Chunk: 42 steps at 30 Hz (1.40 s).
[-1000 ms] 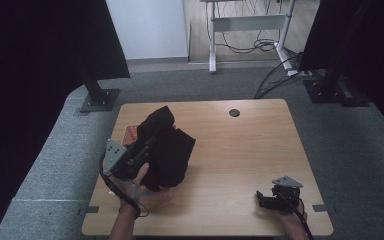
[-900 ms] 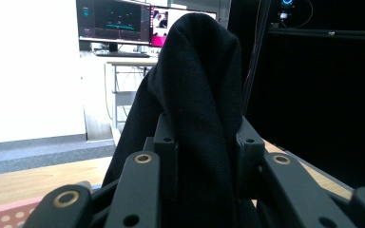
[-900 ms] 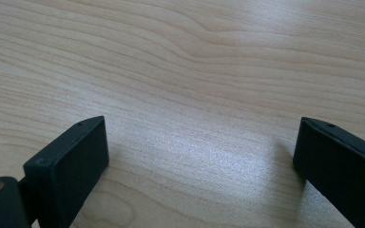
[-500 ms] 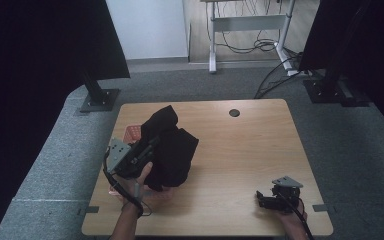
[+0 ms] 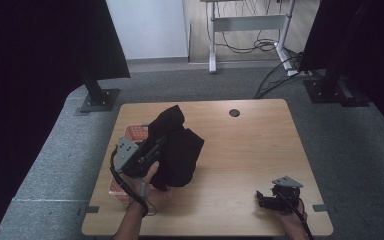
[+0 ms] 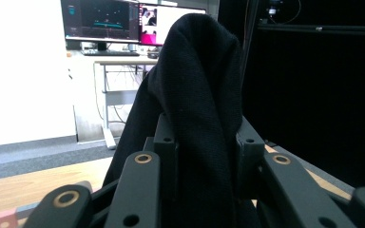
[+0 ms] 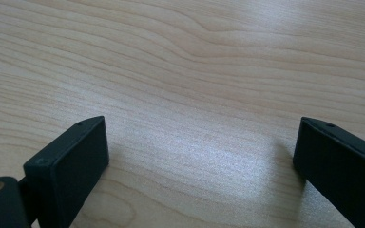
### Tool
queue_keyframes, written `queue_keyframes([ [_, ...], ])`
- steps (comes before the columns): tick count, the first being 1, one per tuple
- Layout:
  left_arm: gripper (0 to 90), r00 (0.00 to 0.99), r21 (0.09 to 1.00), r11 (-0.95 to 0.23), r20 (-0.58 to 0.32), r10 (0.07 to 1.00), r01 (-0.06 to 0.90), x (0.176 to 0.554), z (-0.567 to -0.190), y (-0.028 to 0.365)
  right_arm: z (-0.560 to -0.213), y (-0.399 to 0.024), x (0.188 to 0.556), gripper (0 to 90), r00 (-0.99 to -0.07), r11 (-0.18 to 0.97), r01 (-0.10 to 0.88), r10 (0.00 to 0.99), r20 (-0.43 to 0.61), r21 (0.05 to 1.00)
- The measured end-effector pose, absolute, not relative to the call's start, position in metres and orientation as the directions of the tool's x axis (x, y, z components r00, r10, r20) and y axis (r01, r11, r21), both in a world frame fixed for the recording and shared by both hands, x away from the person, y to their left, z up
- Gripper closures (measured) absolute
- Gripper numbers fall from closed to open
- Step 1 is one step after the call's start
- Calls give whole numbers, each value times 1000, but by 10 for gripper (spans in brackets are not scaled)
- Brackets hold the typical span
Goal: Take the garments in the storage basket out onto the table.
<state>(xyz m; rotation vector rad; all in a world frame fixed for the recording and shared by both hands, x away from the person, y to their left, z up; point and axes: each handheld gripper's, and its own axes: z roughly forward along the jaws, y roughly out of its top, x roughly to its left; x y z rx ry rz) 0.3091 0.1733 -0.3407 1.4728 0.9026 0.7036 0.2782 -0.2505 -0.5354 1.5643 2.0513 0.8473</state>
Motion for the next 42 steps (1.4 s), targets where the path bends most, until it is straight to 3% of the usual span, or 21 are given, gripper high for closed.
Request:
queue_keyframes([
  [42,691,545,989,-14,-70,835,148,312,-347,137,-535,-251,278,40,-277,180,702,960,31,689],
])
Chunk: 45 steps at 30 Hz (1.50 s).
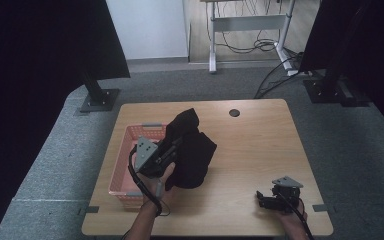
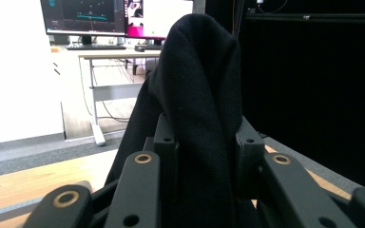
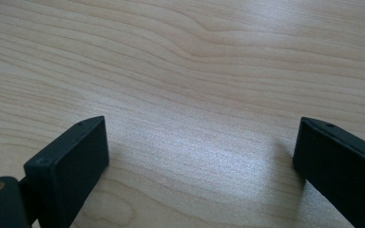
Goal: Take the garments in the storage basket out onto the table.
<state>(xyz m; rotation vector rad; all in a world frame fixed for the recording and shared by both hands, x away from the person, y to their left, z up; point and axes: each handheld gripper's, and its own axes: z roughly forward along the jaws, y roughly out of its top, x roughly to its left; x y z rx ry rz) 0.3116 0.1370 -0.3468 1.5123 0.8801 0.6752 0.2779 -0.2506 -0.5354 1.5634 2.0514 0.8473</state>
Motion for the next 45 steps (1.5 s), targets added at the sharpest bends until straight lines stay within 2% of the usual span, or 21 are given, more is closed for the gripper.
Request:
queue_keyframes([
  [45,690,585,977,-42,-92,806,211,318,-370,87,-535,-251,278,41,-278,180,703,960,32,688],
])
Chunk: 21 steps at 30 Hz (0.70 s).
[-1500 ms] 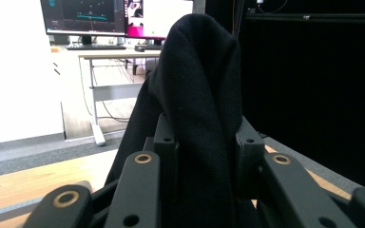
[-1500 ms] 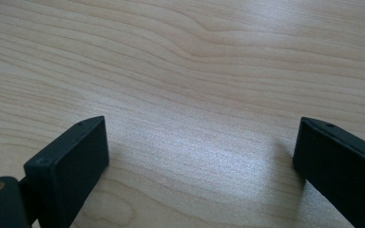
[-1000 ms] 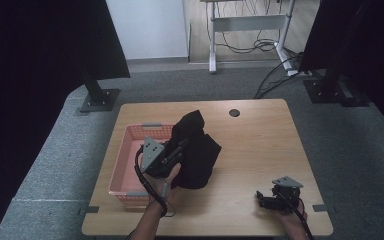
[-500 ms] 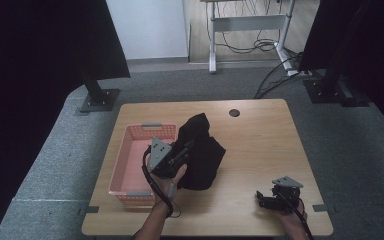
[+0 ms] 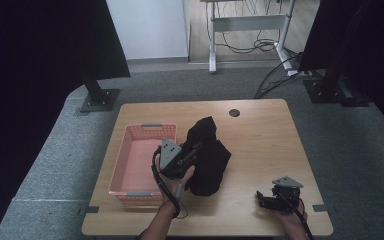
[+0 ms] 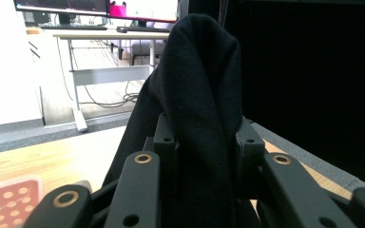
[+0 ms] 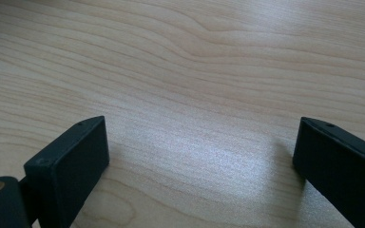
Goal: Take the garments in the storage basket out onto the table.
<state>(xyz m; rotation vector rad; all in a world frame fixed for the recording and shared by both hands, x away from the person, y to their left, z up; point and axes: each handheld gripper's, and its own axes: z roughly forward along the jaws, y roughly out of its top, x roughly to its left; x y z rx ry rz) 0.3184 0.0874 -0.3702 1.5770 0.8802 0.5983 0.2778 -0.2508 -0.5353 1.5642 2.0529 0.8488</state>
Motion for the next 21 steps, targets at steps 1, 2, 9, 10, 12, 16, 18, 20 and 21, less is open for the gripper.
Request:
queue_keyframes([
  [1,690,588,976,-45,-90,804,212,319,-371,86,-535,-251,278,41,-278,181,702,960,32,689],
  [2,690,591,976,-46,-93,801,215,319,-371,85,-535,-251,278,41,-278,181,702,960,32,689],
  [9,690,599,971,-57,-97,795,233,319,-379,78,-535,-251,278,41,-279,182,702,960,32,689],
  [10,690,600,970,-57,-99,794,235,319,-379,77,-535,-251,278,41,-279,181,702,960,32,689],
  [12,690,600,970,-54,-103,793,237,320,-380,76,-535,-251,278,41,-279,181,702,960,32,689],
  [16,690,602,969,-59,-101,792,240,320,-381,74,-535,-251,278,41,-279,181,702,960,32,689],
  [18,690,604,969,-58,-102,791,240,320,-381,74,-535,-251,278,41,-279,181,702,960,32,689],
  [20,690,614,969,-67,-95,784,236,320,-381,72,-535,-251,278,41,-280,182,702,960,32,689],
  [21,690,617,969,-68,-95,782,236,320,-382,71,-535,-251,278,41,-280,182,702,960,32,689],
])
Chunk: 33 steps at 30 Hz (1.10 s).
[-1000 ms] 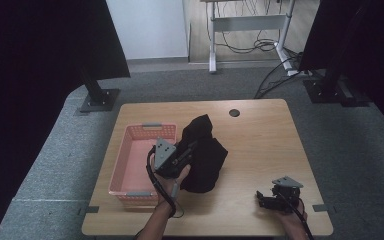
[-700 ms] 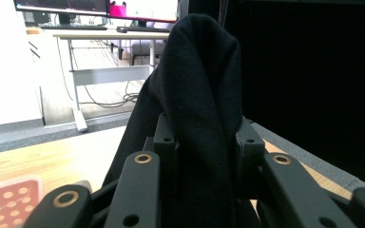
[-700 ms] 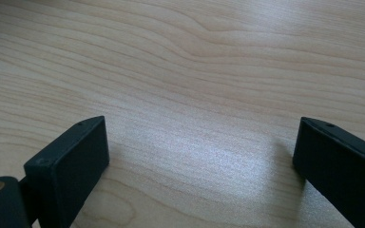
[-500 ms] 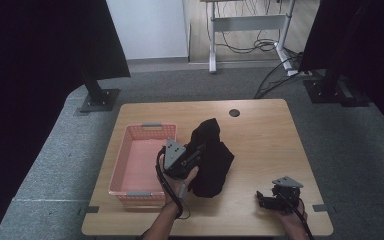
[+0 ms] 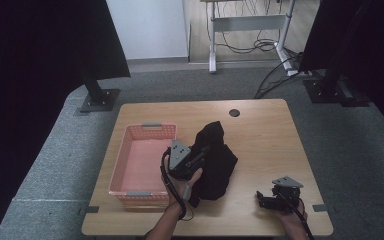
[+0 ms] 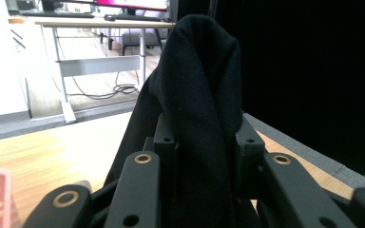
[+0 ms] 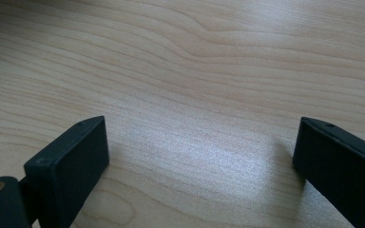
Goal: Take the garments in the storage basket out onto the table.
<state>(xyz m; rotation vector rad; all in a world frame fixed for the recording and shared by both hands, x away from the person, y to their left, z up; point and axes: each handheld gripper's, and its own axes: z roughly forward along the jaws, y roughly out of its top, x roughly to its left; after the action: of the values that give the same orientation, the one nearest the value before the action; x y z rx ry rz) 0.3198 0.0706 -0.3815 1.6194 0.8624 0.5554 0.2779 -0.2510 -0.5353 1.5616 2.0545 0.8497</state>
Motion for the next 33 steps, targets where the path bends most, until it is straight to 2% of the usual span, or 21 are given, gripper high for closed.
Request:
queue_keyframes([
  [33,690,631,945,-72,-155,760,318,327,-407,56,-535,-251,278,41,-280,182,702,959,32,688],
])
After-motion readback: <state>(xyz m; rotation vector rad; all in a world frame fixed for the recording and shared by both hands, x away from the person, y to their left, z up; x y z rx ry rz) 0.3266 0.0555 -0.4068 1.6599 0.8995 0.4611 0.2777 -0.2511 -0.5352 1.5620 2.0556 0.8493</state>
